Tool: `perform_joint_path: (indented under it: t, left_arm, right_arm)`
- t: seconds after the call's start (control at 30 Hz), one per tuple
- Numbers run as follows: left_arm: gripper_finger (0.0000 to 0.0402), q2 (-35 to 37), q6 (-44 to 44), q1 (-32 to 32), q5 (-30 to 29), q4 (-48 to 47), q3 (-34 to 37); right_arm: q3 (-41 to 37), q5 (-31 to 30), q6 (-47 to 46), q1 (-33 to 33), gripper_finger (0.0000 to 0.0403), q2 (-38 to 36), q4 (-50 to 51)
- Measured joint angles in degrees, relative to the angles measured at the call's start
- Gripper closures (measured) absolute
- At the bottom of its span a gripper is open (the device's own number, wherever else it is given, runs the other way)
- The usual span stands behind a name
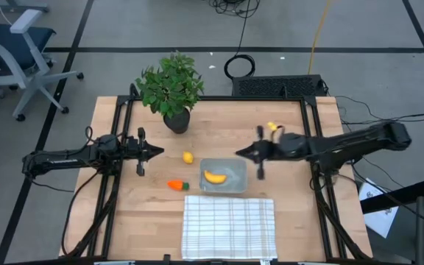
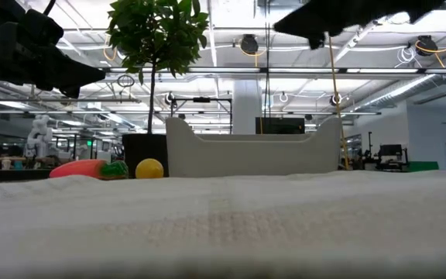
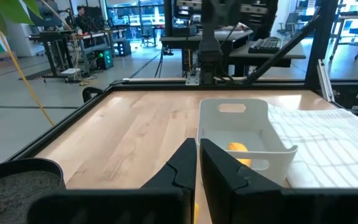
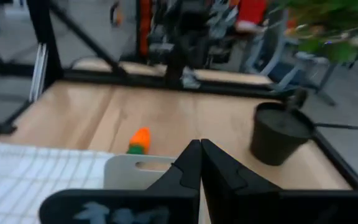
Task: Pick and placing Produce into tupperware
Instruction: Put the orange carrot into the gray basket
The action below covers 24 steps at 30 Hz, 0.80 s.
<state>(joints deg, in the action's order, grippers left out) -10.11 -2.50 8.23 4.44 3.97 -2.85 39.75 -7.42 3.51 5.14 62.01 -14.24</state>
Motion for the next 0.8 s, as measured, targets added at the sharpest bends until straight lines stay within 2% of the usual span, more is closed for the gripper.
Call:
perform_joint_path:
  t: [0.17, 0.33, 0.43, 0.57, 0.8]
  left_arm:
    - [0.0376, 0.00, -0.36, 0.00, -0.01, -0.15, 0.00]
    - [0.0376, 0.00, -0.77, -0.02, -0.37, -1.38, 0.00]
    - [0.0376, 0.00, -0.79, -0.01, -1.58, -1.38, 0.00]
    - [0.0376, 0.00, -0.76, -0.02, -3.02, -1.38, -0.01]
    - [0.0376, 0.00, -0.74, 0.00, -4.60, -1.29, 0.00]
  right_arm:
    - [-9.94, -0.13, -3.14, -0.20, 0.0403, -12.19, -1.60]
    - [-20.04, -0.17, -1.83, 0.42, 0.0403, -22.16, -12.29]
    - [-24.87, -0.35, -1.45, -1.10, 0.0403, -26.82, -15.02]
    - [-28.26, -0.39, -2.17, -3.12, 0.0403, -29.60, -15.07]
    - [-29.00, -3.28, -4.17, -6.69, 0.0403, -32.90, -10.92]
